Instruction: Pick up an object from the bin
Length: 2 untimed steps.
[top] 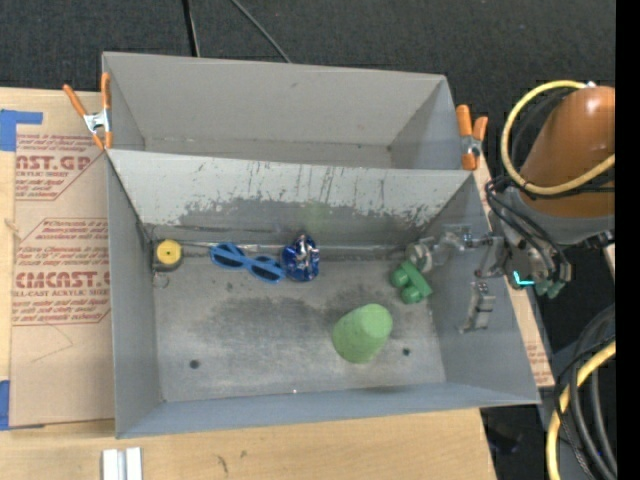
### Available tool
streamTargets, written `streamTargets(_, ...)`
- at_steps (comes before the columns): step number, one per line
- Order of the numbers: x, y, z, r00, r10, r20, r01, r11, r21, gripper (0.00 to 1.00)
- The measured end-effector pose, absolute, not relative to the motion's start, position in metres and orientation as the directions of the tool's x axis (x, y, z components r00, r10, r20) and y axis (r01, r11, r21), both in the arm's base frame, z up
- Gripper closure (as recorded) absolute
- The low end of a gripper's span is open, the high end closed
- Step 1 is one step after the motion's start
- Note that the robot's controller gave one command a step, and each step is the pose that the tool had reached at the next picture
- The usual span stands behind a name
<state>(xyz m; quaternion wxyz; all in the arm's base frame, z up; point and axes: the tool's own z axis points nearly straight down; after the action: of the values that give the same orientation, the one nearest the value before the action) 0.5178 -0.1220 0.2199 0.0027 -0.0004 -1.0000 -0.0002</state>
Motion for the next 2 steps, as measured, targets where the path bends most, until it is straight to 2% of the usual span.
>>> streamTargets(1,0.590,-0.136,0.110,-0.967,-0.256,0.000,-0.256,0.967,0.001,0.00)
streamTargets(2,0.585,-0.146,0.067,-0.963,-0.269,0.002,-0.269,0.963,0.002,0.00)
